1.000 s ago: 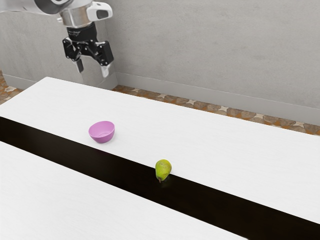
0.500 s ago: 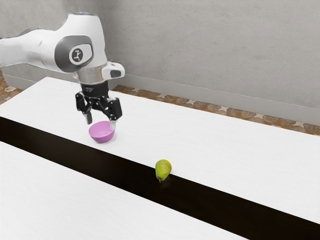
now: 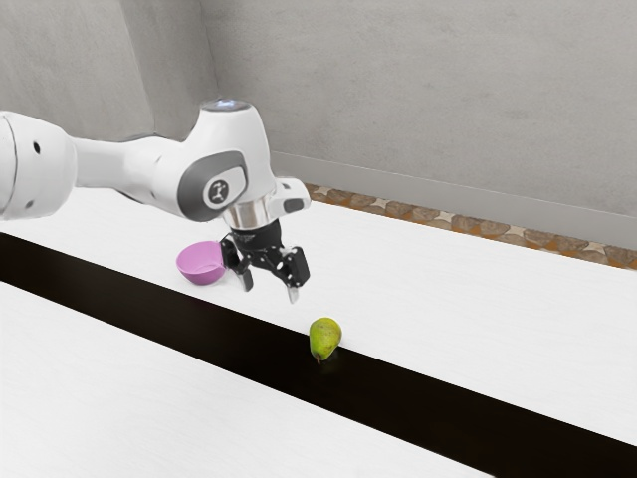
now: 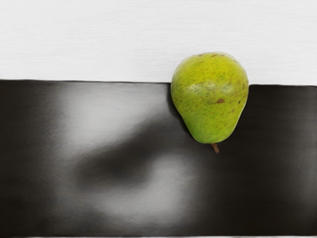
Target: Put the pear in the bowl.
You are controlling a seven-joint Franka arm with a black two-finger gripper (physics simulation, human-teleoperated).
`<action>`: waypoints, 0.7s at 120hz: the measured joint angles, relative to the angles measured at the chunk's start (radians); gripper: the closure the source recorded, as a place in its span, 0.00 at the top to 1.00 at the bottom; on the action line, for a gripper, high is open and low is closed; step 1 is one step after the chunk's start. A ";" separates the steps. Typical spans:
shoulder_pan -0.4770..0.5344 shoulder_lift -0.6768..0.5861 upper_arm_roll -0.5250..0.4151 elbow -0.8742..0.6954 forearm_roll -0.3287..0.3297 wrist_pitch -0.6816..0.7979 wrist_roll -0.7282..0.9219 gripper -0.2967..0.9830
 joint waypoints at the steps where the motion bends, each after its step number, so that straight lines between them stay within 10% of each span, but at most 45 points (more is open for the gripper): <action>1: 0.000 0.004 -0.001 0.001 0.000 0.003 -0.001 0.77; 84: -0.031 0.261 -0.028 0.152 0.008 0.125 -0.079 0.77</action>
